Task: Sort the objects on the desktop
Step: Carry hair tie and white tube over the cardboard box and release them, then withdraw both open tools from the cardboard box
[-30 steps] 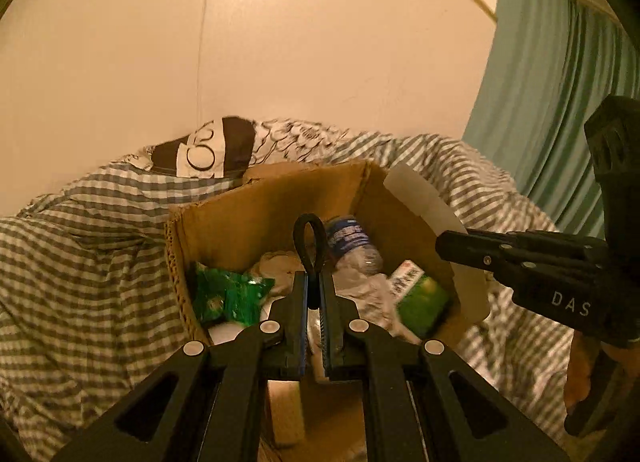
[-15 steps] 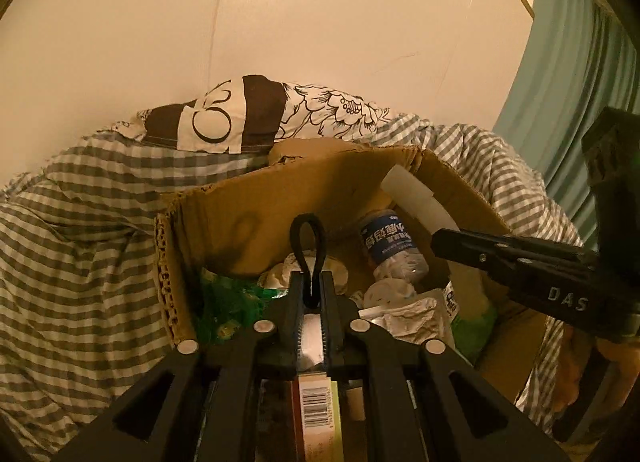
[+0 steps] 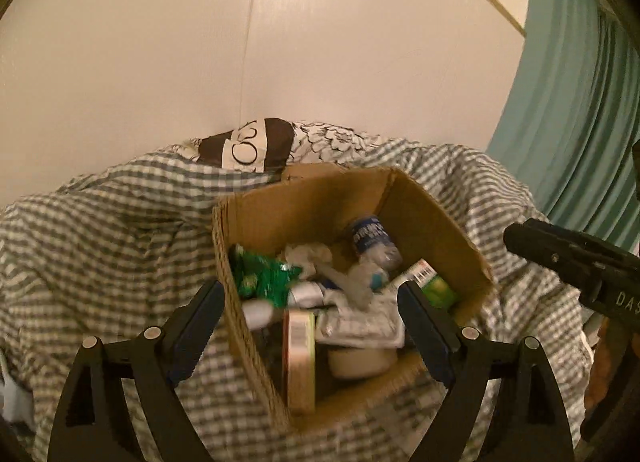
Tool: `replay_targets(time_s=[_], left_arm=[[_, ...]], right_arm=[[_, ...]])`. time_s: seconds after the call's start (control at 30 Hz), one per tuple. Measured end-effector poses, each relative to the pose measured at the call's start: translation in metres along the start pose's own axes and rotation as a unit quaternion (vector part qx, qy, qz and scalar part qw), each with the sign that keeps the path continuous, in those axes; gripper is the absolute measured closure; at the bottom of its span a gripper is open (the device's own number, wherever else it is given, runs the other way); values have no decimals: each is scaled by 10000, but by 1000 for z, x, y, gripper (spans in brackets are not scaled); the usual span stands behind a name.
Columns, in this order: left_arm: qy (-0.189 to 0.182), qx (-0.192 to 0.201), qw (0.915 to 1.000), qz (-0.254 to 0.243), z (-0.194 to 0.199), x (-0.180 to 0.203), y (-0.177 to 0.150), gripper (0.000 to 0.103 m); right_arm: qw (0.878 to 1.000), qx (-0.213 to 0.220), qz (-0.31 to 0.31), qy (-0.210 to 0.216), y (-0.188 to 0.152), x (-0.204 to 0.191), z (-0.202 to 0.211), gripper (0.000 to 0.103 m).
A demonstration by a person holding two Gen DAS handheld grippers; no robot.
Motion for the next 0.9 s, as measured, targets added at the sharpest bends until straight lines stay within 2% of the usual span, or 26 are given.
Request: replay_targets(time_s=[0.1,0.23,0.37,0.5,0.6,0.67,0.77,0.9], left_arm=[[-6,-4,10000,4,26,5,-22,11],[5,-130,9999,-29,41,10,-55,11],[16,-489,9988,-42,38,16,-105,11],[-73,-996,9949,-112,16,30,-165,11],[-174,-1567,9872,-234,-7,42,-210,11],[-71,-1927,9804,-414,-23,45,-234,11],[136,-2227,9728,-622,-39,43,-254,11],[222,-2566,9648,-530,-53,38,-269,11]], right_arm=[[10000,4,54,-82,-14,-3,25,40],[9998,-77,77,-160,-46,-6,50,40],[9996,-210,-1,-211,-84,-2,61,40],[9983,-485,-144,-276,-127,7,49,40],[9973,-659,-192,-270,-157,12,36,40],[9953,-889,-254,-279,-179,15,22,40],[9914,-1238,-376,-216,-206,20,1,40],[9859,-1612,-421,-182,-225,25,-21,40]])
Point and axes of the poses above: each gripper's, at about its wrist camera, not at the fingertips, and z roughly against the way its jaws point, x to its right, y to its top, the point moved 9 cm from there along -z, roughly the way its jaws point, and after that the axes turned 3 degrees about z, right-handed, at the moved point
